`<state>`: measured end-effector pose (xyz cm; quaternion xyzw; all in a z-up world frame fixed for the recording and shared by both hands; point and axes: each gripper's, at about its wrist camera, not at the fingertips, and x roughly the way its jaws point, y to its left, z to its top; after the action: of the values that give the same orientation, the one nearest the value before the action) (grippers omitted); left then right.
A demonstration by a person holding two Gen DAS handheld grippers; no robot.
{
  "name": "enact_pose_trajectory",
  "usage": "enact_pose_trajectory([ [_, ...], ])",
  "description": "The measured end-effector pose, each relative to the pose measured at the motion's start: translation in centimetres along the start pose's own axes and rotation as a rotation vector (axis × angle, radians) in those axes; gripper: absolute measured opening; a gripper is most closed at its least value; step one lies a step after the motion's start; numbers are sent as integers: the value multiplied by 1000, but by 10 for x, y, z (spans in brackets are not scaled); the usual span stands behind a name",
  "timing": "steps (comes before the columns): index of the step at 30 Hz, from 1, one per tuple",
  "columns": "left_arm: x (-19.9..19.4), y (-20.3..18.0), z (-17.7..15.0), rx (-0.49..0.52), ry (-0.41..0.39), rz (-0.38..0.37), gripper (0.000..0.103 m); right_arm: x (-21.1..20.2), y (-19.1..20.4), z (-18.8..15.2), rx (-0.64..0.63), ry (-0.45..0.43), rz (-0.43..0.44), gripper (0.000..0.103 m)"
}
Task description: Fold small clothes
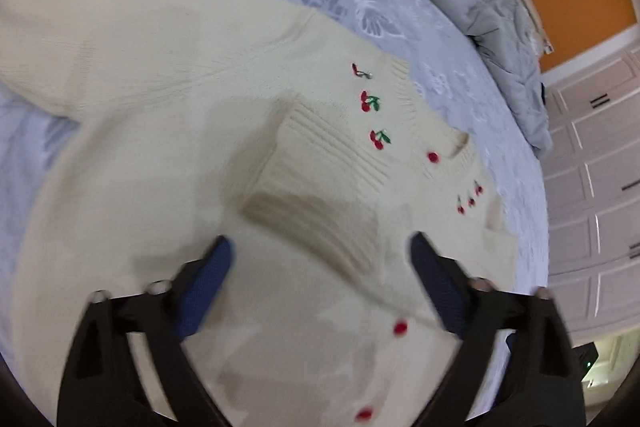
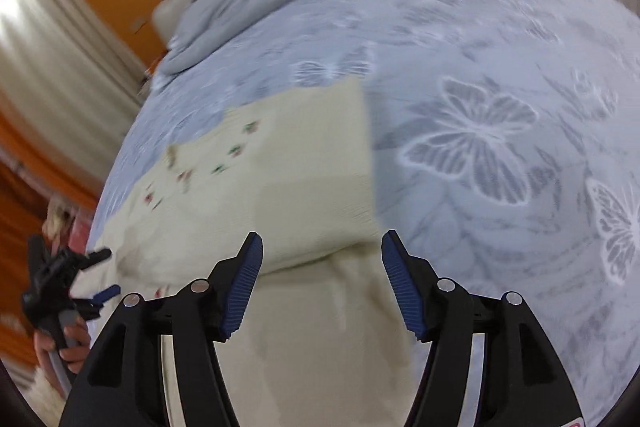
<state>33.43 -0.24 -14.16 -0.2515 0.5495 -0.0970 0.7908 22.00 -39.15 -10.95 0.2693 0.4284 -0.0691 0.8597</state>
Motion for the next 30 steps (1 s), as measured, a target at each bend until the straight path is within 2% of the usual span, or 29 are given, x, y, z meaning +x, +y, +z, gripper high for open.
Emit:
enact_pose_trajectory([
  [2,14,-3,4,11,26,49,33,23,-5,9,16,28,-4,61],
  [3,18,-8,6,36,26,87,20,30,-5,8,19,37,4,54],
  [4,18,-11,8,53,24,92,13,40,0,12,19,45,16,40],
  [5,15,-15,10,66,21,85,10,45,5,15,3,41,4,11],
  [6,5,-22,15,87,-9,74,10,40,11,18,-11,26,-1,10],
  [8,-24,-40,25,154,-103,20,9,9,26,26,-6,-94,90,9],
  [9,-43,-51,29,196,-167,1,9,-5,31,28,-19,-137,107,9],
  [11,-59,-58,33,241,-232,-10,10,-19,34,24,-59,-204,105,9],
  [13,-44,-51,38,238,-201,20,10,6,23,16,-57,-122,58,9],
  [14,-23,-39,35,223,-152,74,10,37,11,7,-49,-23,-19,7],
  [15,-8,-30,29,216,-114,112,10,52,3,0,-42,27,-53,4],
  [16,9,-19,23,204,-71,153,10,48,-2,-3,-28,-15,-25,4],
  [17,21,-7,16,182,-43,160,10,35,-1,2,6,-30,-39,8],
  [18,17,0,9,179,-93,119,12,24,2,4,23,-64,-48,14],
  [20,14,1,6,172,-106,109,12,-6,19,13,-7,-166,13,14],
  [21,14,1,5,170,-108,110,12,-11,28,17,-34,-178,27,14],
  [23,17,0,6,162,-107,111,13,-1,42,20,-94,-142,42,14],
  [24,16,1,3,160,-107,110,13,18,44,21,-115,-95,12,14],
  [25,16,1,3,159,-105,109,13,39,39,17,-125,-32,-30,14],
  [26,16,1,4,163,-101,106,13,72,31,9,-132,68,-88,6],
  [28,15,9,11,155,-94,74,14,67,31,6,-155,9,-108,6],
  [29,8,17,12,126,-90,30,17,62,35,7,-140,12,-114,13],
  [30,-2,26,12,90,-96,-13,27,49,41,5,-122,-4,-82,19],
])
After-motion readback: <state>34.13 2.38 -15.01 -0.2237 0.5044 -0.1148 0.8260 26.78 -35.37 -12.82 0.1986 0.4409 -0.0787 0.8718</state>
